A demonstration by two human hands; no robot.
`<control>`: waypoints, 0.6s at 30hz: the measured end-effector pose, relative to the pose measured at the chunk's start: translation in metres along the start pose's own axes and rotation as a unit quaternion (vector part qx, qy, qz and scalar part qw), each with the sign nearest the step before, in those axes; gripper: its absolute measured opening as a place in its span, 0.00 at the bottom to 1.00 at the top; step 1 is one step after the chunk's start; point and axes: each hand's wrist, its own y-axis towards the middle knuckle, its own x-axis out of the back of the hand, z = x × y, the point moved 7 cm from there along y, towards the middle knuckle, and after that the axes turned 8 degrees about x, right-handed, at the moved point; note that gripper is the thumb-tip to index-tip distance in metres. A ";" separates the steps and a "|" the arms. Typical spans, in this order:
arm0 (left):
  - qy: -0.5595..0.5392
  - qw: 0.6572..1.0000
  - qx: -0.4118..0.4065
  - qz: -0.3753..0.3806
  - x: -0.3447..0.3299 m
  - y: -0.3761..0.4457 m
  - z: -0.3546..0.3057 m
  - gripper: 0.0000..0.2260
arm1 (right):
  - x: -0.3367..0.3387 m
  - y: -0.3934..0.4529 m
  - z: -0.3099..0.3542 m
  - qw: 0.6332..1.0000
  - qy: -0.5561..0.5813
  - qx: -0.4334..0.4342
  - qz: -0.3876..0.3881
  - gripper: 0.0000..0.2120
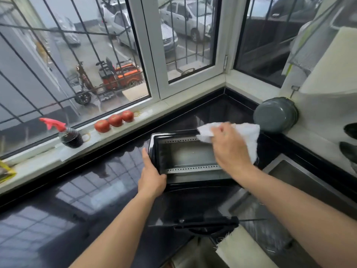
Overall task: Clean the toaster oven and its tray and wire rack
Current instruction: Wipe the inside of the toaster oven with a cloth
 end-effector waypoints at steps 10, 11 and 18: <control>0.065 0.997 -0.004 0.046 -0.005 0.021 -0.008 0.47 | -0.099 -0.027 0.098 0.548 0.618 -0.551 0.120 0.19; 0.063 0.997 -0.004 0.052 -0.005 0.023 -0.009 0.46 | -0.103 -0.025 0.116 0.536 0.640 -0.535 0.131 0.18; 0.054 0.996 -0.010 0.064 -0.003 0.035 -0.011 0.36 | -0.129 -0.026 0.154 0.524 0.671 -0.489 0.188 0.09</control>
